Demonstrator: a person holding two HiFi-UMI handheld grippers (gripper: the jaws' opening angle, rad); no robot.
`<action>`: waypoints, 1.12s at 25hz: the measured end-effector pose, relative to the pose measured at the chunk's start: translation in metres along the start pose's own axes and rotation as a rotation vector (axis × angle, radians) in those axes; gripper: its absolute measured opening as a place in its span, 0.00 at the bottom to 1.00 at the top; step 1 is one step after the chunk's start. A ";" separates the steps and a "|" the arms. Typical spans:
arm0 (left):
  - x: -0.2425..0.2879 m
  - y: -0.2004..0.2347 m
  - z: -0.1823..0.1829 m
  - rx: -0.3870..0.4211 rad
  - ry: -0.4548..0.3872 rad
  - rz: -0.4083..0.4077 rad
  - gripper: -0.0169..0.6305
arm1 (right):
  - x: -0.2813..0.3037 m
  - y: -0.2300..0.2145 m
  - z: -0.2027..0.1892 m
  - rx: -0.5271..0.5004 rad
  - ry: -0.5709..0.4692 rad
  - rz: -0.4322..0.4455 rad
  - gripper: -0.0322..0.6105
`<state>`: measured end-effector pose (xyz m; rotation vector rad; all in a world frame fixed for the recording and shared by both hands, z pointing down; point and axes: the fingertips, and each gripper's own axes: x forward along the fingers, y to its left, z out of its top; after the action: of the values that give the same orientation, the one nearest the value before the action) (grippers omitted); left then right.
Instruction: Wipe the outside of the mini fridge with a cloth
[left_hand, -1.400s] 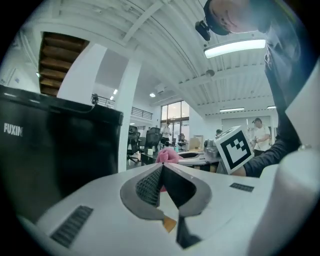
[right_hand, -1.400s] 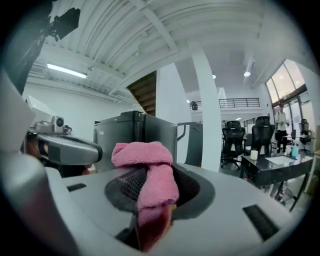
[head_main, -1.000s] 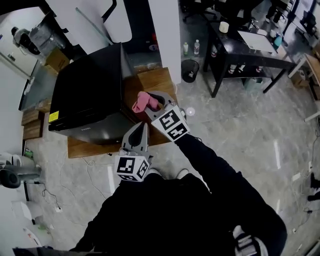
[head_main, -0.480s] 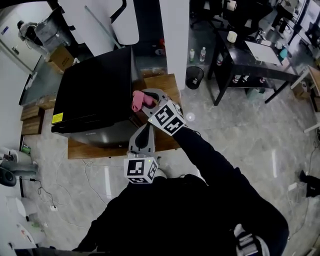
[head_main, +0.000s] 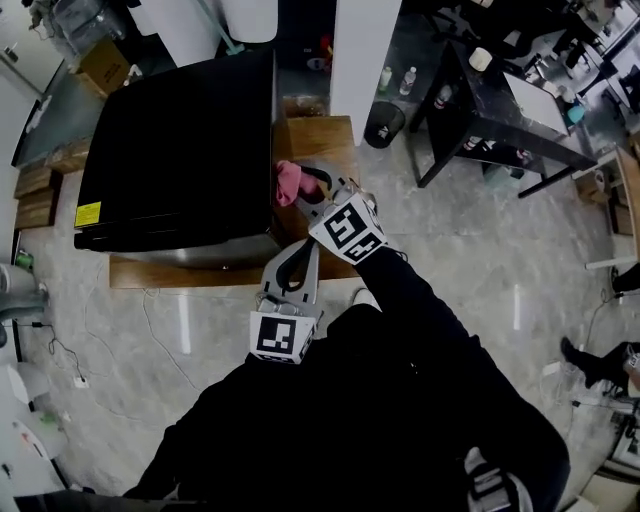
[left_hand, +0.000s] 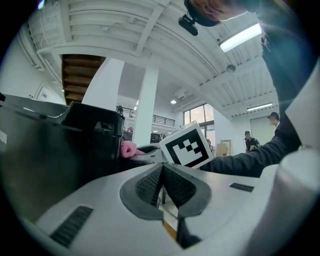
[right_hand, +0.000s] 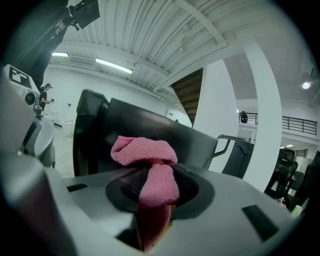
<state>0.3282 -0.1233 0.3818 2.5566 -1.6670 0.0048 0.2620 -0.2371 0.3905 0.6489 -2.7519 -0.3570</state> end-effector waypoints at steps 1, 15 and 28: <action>0.002 0.000 -0.006 0.004 0.009 0.008 0.03 | 0.003 0.001 -0.010 0.001 0.009 0.014 0.23; 0.042 0.044 -0.108 -0.056 0.069 0.295 0.03 | 0.036 0.013 -0.125 0.255 -0.171 0.290 0.23; 0.069 0.066 -0.193 -0.150 0.163 0.465 0.03 | 0.074 0.069 -0.248 0.304 -0.055 0.444 0.23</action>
<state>0.3045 -0.1976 0.5825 1.9553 -2.0602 0.1108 0.2544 -0.2541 0.6580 0.0769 -2.9216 0.1472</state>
